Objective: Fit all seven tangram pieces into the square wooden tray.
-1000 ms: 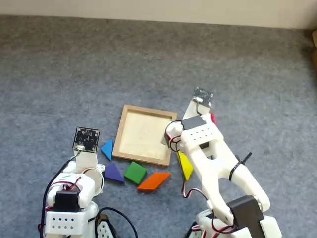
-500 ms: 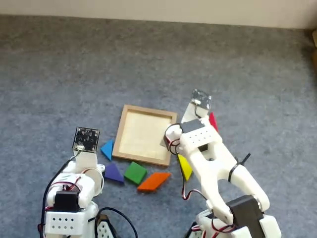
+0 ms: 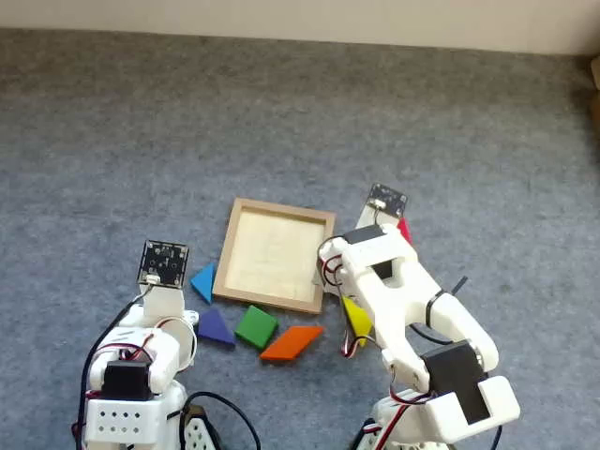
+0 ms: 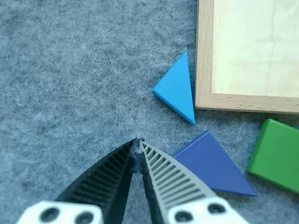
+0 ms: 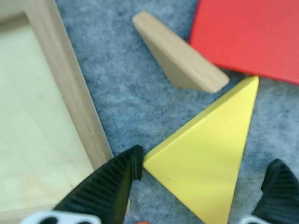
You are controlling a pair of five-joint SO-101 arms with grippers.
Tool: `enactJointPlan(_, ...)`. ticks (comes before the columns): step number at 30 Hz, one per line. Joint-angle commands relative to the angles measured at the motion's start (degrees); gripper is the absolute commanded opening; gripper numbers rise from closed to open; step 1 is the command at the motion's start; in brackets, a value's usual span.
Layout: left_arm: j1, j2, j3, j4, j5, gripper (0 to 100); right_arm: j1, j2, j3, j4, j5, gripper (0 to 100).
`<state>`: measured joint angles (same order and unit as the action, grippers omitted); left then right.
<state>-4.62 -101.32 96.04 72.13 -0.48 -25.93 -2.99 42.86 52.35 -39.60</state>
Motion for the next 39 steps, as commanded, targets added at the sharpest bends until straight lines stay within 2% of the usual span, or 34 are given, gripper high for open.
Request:
enactJointPlan(1,-0.57,-3.03,1.10,0.26,0.26,1,1.01,0.40,-1.71,-0.75,-0.09,38.9)
enactJointPlan(8,-0.57,-3.03,1.10,0.26,0.26,1,2.95,0.40,-1.71,-0.66,0.00,37.5)
enactJointPlan(15,-0.57,-3.03,1.10,0.26,0.26,1,6.29,0.04,-2.07,-0.66,5.54,19.2)
enactJointPlan(25,-0.57,-3.03,1.10,0.26,0.26,1,6.37,-1.36,-2.07,1.45,5.63,19.0)
enactJointPlan(29,-0.57,-3.03,1.10,0.26,0.26,1,6.11,-7.34,-1.98,5.05,5.63,19.0)
enactJointPlan(39,-0.57,-3.03,1.10,0.26,0.26,1,5.93,-19.12,-0.40,5.41,5.98,19.0)
